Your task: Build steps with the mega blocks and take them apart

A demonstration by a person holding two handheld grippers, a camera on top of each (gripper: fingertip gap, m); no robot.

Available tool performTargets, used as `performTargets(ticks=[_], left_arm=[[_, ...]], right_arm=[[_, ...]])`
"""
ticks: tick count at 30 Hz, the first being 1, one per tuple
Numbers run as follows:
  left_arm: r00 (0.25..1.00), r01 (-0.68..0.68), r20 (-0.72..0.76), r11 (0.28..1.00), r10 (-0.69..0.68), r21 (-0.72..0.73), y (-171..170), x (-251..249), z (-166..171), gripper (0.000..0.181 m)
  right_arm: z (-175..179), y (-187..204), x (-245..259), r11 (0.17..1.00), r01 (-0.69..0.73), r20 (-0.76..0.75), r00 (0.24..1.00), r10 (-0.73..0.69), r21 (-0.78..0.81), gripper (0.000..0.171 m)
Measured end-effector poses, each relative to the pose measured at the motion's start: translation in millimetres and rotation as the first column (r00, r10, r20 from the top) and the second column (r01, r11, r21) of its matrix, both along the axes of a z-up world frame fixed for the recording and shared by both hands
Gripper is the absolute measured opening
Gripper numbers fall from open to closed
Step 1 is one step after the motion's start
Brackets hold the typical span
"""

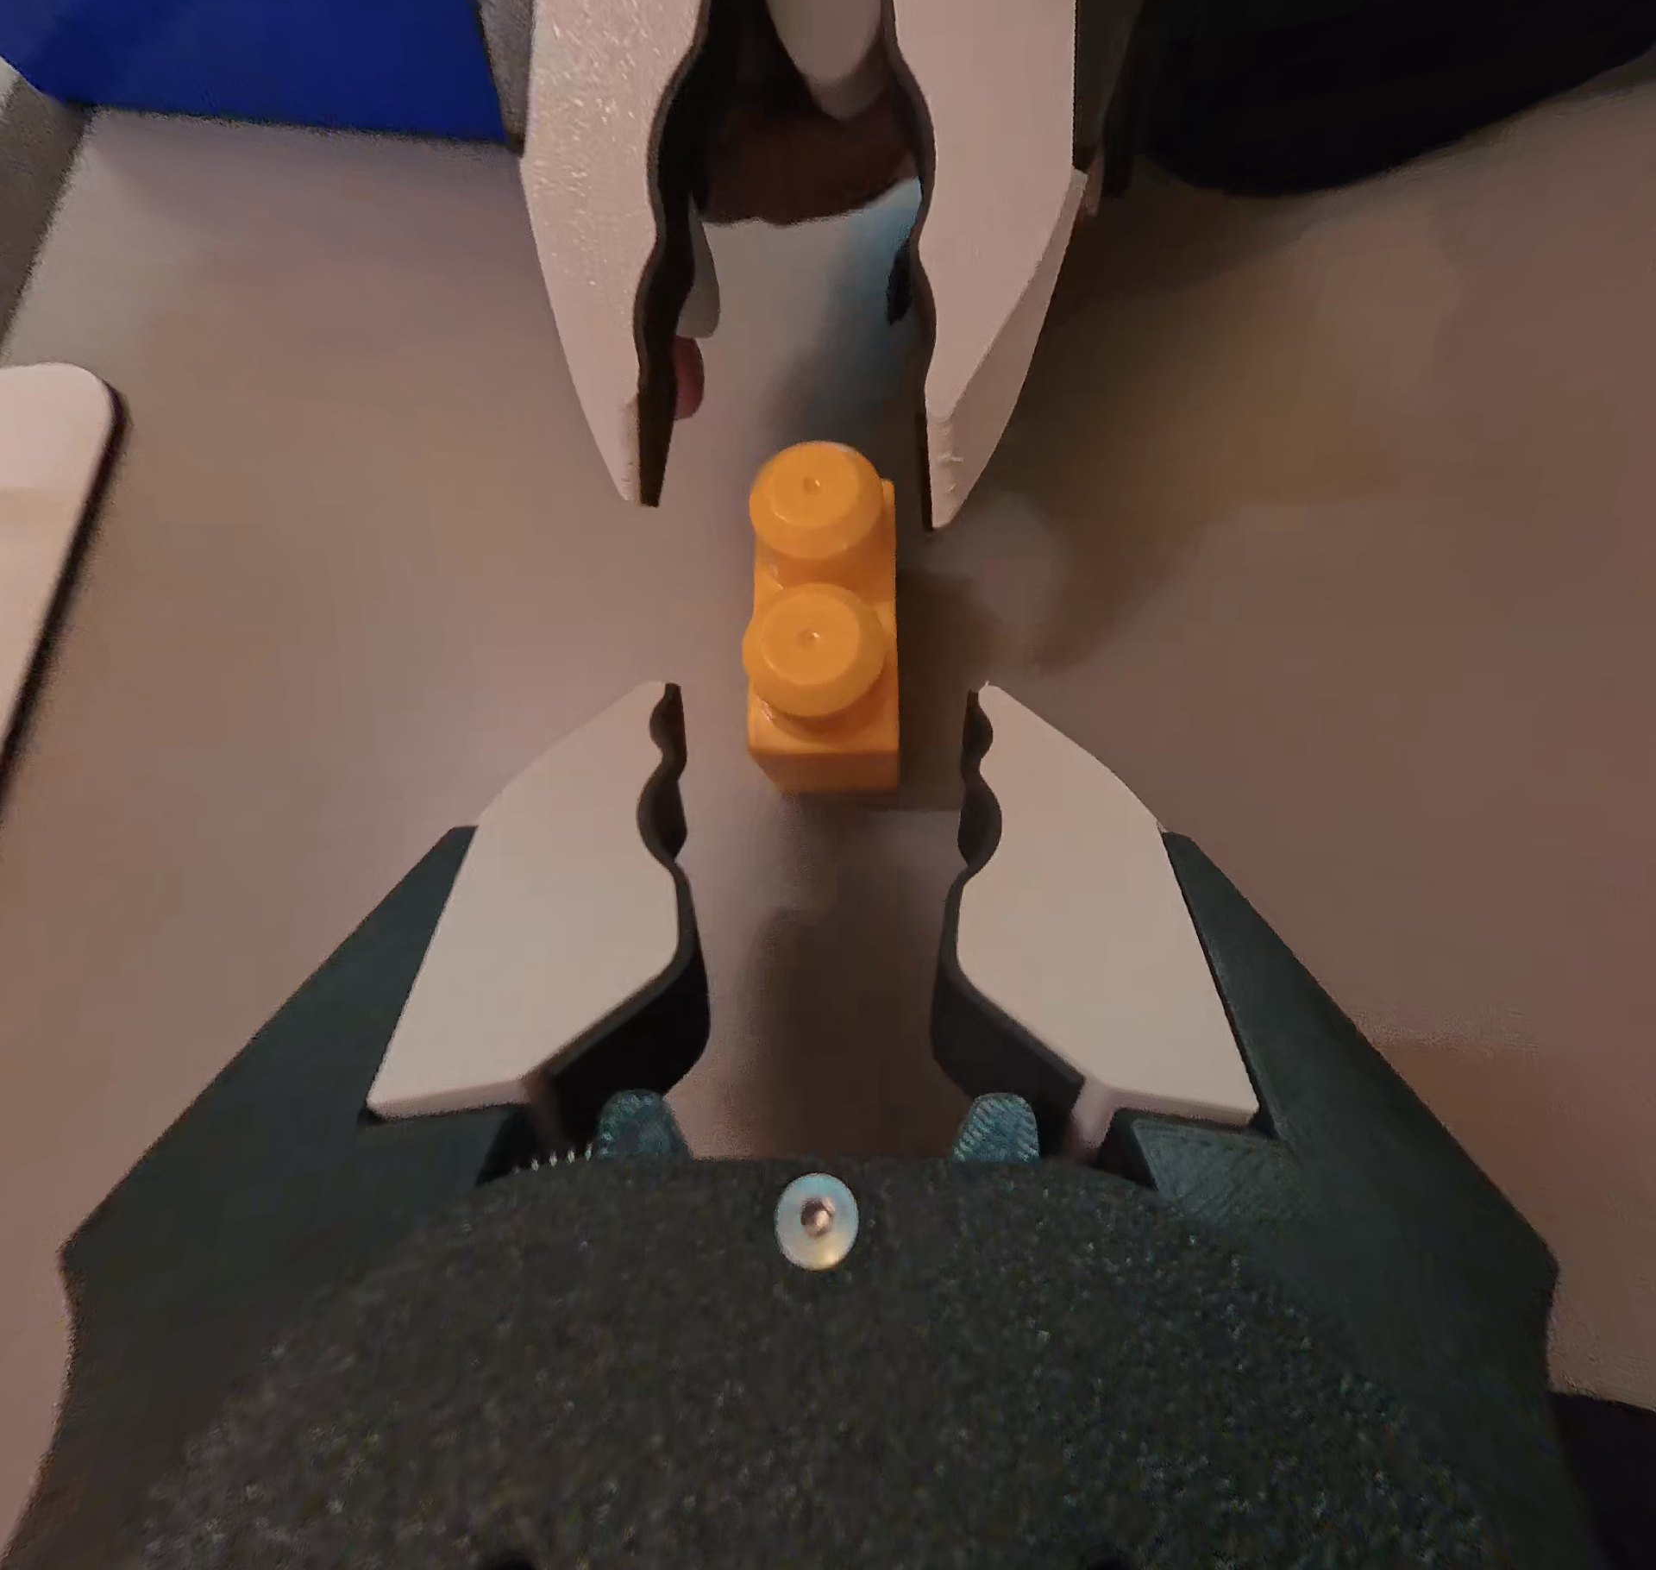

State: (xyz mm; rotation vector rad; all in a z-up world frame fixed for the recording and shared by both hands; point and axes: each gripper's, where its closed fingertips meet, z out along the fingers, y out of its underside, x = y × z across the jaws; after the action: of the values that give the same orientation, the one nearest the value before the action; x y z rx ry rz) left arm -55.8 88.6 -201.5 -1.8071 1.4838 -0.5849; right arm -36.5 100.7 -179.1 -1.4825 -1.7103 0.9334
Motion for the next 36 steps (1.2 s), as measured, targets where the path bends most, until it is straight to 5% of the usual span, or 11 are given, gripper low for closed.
performTargets(ticks=[11, 17, 23, 29, 36], left_arm=[[0.904, -0.342, 0.328, 0.924, 0.274, 0.171, 48.4, -44.9, 87.5, 0.043], [0.759, -0.593, 0.482, 0.77, 0.437, 0.236, 70.0, -110.8, 135.2, 0.043], [0.563, -0.781, 0.577, 0.609, 0.592, 0.137, 72.6, -213.3, 163.1, 0.039], [0.506, -0.856, 0.348, 0.508, 0.789, 0.095, 78.7, -301.2, 122.2, 0.044], [0.525, -0.844, -0.13, 0.534, 0.841, 0.05, 58.7, -359.2, 59.8, 0.047]], right_arm=[[61.2, 44.4, 6.8, 0.972, 0.221, -0.366, 0.901, -0.233, -0.076, 0.045], [71.8, 64.5, 16.9, 0.939, 0.331, -0.428, 0.839, -0.336, -0.088, 0.039], [67.6, 74.0, 20.7, 0.92, 0.382, -0.425, 0.822, -0.38, -0.085, 0.035], [69.3, 80.4, 25.6, 0.908, 0.407, -0.434, 0.804, -0.407, -0.099, 0.034], [65.9, 83.4, 26.4, 0.903, 0.415, -0.424, 0.802, -0.42, -0.11, 0.034]])
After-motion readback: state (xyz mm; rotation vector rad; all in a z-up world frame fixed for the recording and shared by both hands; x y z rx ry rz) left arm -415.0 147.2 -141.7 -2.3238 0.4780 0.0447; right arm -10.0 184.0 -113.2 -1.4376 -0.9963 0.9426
